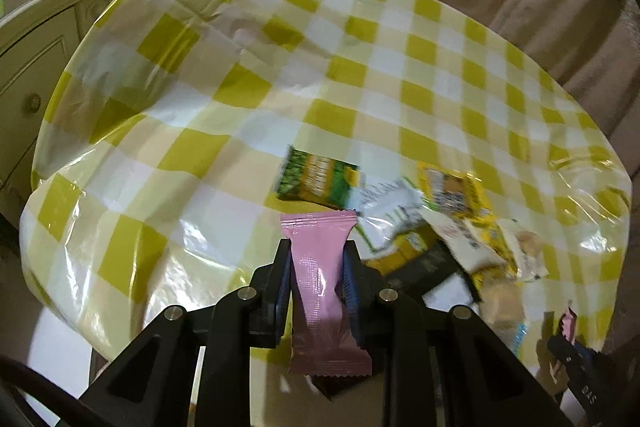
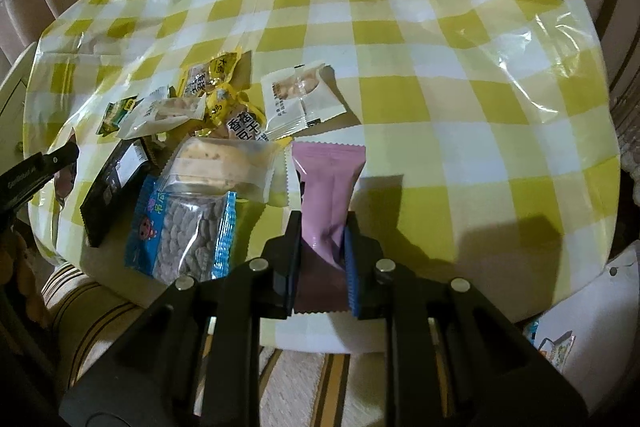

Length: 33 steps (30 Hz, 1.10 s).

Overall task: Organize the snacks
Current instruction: 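Lift both pink bars and carry them toward the white box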

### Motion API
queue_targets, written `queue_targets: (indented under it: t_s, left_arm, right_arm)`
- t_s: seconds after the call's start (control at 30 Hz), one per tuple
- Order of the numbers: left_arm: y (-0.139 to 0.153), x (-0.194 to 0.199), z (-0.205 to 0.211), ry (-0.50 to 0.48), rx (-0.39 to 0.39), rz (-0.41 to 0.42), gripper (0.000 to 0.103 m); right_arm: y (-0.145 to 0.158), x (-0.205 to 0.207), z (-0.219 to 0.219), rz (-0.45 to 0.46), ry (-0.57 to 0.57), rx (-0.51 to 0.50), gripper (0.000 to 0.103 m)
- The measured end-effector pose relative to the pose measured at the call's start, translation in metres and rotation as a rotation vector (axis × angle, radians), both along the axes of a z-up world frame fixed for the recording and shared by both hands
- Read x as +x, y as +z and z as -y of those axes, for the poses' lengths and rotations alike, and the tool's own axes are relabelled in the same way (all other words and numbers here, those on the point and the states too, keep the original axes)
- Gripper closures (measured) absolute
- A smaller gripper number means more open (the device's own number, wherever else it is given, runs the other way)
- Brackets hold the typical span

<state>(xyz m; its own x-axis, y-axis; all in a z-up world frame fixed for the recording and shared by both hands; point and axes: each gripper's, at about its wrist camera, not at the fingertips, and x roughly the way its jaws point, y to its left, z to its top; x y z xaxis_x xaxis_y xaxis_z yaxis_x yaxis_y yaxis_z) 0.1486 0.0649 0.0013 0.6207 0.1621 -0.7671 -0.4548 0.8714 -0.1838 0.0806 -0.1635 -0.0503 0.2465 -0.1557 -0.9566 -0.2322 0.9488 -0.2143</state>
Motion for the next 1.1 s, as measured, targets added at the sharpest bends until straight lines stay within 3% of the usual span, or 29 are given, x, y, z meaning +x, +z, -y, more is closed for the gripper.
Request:
queue_targets:
  t_s: [0.6, 1.1]
  left_arm:
    - [0.023, -0.010, 0.081, -0.173, -0.011, 0.025, 0.078]
    - [0.036, -0.005, 0.162, -0.337, -0.029, 0.037, 0.078]
  right_arm:
    - [0.042, -0.019, 0.032, 0.050, -0.039, 0.037, 0.081]
    - [0.081, -0.035, 0.085, 0.106, -0.119, 0.043, 0.081]
